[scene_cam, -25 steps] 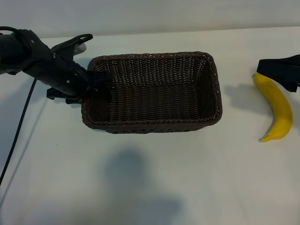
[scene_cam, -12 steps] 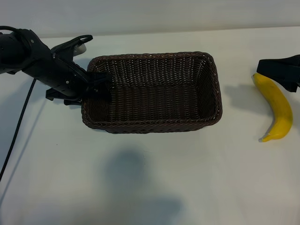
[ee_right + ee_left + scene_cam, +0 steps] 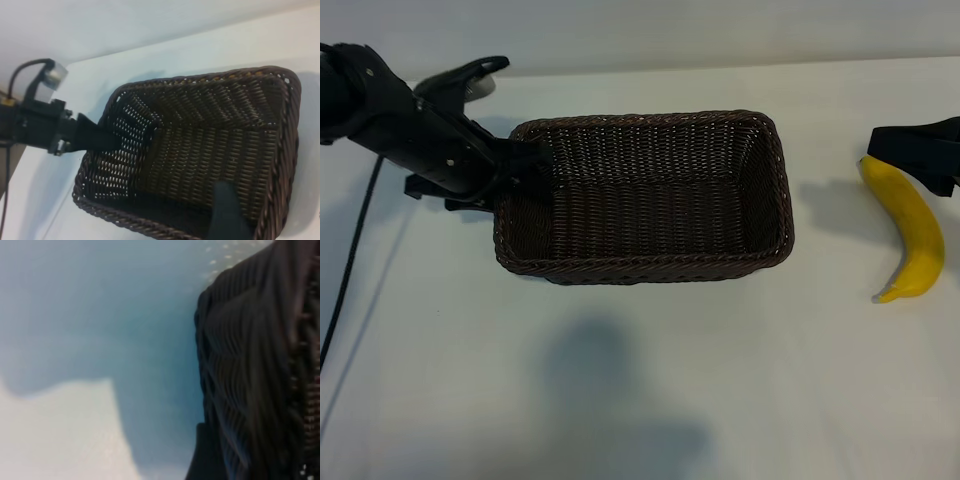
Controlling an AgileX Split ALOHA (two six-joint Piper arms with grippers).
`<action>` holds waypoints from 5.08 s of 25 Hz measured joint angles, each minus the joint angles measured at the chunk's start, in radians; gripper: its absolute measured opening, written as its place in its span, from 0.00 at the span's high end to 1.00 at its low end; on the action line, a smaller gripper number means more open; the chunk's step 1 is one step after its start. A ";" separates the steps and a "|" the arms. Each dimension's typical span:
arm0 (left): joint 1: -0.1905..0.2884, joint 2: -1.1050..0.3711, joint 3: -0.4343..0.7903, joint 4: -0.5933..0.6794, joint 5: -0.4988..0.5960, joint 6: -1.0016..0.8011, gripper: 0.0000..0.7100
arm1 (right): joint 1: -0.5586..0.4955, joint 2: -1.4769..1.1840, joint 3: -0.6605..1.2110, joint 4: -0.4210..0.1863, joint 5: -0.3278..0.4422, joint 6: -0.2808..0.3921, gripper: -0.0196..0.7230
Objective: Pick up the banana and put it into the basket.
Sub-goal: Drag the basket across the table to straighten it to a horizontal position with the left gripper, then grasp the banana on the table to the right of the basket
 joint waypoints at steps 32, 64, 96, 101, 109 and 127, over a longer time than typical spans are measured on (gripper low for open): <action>0.000 -0.334 -0.003 0.513 0.354 -0.202 0.20 | 0.000 0.000 0.000 -0.009 0.000 0.000 0.37; 0.000 -0.997 0.561 0.522 0.341 -0.222 0.20 | 0.000 0.000 0.000 -0.018 0.000 0.000 0.37; 0.000 -1.606 0.656 0.522 0.428 -0.264 0.20 | 0.000 0.000 0.000 -0.024 0.000 0.000 0.37; 0.000 -1.632 0.656 0.522 0.428 -0.264 0.20 | 0.000 0.000 0.000 -0.024 0.000 0.000 0.37; 0.098 -1.707 0.656 0.522 0.428 -0.262 0.20 | 0.000 0.000 0.000 -0.024 0.000 0.000 0.37; 0.210 -1.874 0.656 0.522 0.429 -0.256 0.20 | 0.000 0.000 0.000 -0.024 0.000 0.000 0.37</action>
